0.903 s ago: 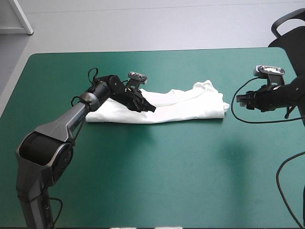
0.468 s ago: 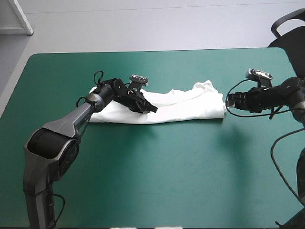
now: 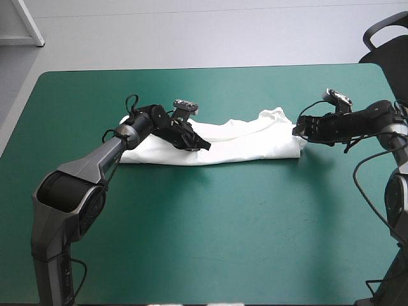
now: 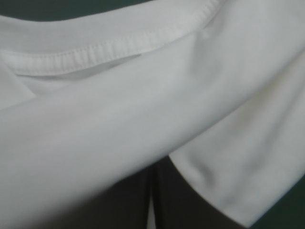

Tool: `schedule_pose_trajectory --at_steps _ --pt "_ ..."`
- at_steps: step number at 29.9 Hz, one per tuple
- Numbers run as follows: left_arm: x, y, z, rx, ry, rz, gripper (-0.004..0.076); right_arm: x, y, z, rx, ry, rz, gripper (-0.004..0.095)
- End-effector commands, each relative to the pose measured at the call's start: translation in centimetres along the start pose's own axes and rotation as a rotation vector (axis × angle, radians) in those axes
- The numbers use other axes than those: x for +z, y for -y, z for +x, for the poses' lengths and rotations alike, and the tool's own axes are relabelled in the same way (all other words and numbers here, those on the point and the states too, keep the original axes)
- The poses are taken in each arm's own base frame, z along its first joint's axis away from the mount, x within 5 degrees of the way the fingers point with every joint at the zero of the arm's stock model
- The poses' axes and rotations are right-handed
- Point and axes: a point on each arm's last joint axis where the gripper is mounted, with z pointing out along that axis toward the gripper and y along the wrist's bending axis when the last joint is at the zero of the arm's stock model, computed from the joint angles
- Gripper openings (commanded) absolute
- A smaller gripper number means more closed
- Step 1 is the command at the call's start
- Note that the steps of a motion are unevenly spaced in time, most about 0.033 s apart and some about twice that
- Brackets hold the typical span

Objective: Fold the cloth

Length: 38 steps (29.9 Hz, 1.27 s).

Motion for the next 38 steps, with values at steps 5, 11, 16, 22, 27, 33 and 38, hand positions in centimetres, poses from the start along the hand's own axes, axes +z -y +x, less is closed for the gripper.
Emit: schedule_pose_trajectory --at_steps 5,11,16,22,27,33,38 --pt "-1.7 0.8 -1.3 0.002 0.075 -0.001 0.0019 -0.5 -1.7 -0.5 0.012 -0.001 -0.093 0.0575" --pt "-1.7 0.8 -1.3 0.003 0.078 -0.002 0.0019 1.0 -4.0 0.2 -0.045 -0.043 -0.107 0.0572" --pt "-1.7 0.8 -1.3 0.003 0.078 -0.002 0.0019 2.1 -5.2 0.6 -0.082 -0.042 -0.072 0.0463" --pt "-1.7 0.7 -1.4 0.003 0.082 -0.003 0.0019 2.3 -5.3 0.4 -0.09 -0.022 -0.045 0.0" --pt "-1.6 0.7 -1.4 -0.002 0.082 -0.004 0.0019 1.6 -6.1 -0.3 -0.107 -0.011 -0.072 -0.0009" --pt "-1.6 0.7 -1.4 -0.002 0.082 -0.004 0.0019 0.0 -9.5 -1.7 -0.147 -0.001 -0.193 -0.0009" --pt "-1.6 0.7 -1.4 -0.005 0.082 -0.004 0.0019 -1.2 -14.1 -2.6 -0.211 0.024 -0.28 -0.0009"
